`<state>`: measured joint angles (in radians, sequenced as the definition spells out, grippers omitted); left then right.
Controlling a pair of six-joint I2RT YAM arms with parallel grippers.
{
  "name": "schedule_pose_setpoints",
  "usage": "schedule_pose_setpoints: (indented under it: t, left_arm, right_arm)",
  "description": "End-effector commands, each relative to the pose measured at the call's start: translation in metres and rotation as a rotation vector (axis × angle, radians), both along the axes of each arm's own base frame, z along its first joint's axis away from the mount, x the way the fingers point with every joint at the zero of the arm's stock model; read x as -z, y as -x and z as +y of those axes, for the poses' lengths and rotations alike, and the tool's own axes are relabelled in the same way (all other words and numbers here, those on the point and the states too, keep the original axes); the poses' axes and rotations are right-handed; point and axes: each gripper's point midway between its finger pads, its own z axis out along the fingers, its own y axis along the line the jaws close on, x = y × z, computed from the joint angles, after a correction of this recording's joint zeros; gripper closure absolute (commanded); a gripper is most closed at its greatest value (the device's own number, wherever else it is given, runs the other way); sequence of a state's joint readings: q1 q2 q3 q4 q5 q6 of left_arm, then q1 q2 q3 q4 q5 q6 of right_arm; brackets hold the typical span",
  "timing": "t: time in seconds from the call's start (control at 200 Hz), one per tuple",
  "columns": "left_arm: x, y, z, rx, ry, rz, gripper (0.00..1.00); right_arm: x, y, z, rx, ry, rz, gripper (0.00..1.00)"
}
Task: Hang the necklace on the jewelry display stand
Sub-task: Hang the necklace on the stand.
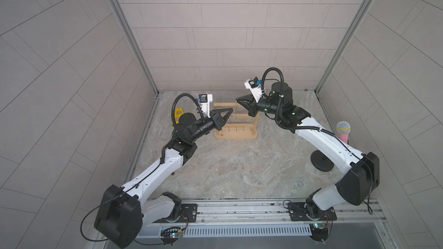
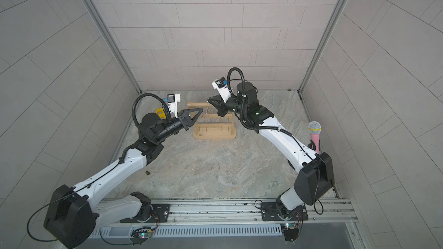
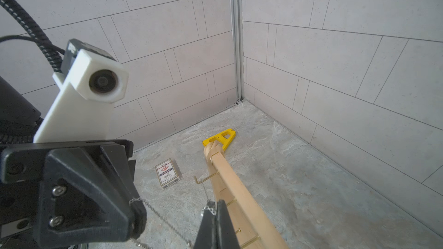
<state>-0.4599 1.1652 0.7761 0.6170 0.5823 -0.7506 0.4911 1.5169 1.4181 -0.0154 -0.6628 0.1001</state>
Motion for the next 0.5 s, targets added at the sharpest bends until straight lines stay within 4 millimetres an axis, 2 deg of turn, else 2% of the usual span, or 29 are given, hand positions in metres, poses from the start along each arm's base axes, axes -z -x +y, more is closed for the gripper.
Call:
schedule_pose_setpoints:
  t: [0.0,0.345,0.495]
  left_arm:
    - [-0.029,0.002,0.003,0.002,0.041,-0.082,0.89]
    - [-0.026,-0.003,0.001,0.008,0.047,-0.074,0.89]
    - [-0.022,-0.005,-0.001,0.017,0.049,-0.066,0.89]
  right_arm:
    - [-0.007,-0.001,0.002,-0.031,0.006,-0.028,1.0]
    - [-0.003,-0.014,-0.001,-0.021,0.013,-0.014,1.0]
    - [-0.001,-0.017,-0.008,-0.006,0.013,-0.003,1.0]
